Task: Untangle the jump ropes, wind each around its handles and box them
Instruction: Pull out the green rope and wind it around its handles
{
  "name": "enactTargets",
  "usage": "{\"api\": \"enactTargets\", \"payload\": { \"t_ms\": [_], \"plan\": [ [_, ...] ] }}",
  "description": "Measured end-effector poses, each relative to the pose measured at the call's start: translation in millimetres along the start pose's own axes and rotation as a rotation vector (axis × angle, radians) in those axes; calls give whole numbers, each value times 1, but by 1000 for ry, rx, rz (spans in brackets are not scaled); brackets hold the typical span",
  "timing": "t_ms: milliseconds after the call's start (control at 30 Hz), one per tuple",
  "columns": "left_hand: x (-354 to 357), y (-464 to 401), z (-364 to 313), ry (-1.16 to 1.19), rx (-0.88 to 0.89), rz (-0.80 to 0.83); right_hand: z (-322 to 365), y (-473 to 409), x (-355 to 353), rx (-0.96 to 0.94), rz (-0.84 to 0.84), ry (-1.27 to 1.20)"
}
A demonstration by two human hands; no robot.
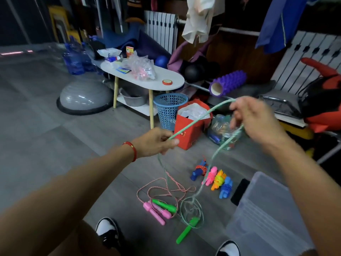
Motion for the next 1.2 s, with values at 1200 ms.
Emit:
{"api": "enactTargets", "payload": {
  "t_ms": [1200],
  "plan": [
    [36,107,197,402,-706,-213,-107,-30,-28,294,-213,72]
  ]
}}
Point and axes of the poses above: each hand's wrist, its own y-axis away from the middle knuckle, its own x-axis out of the palm, z = x × y, the point moved 7 cm from there along -y, towards the middle knuckle, and after that the axes turned 3 degrees about y, right-handed, at the moved point
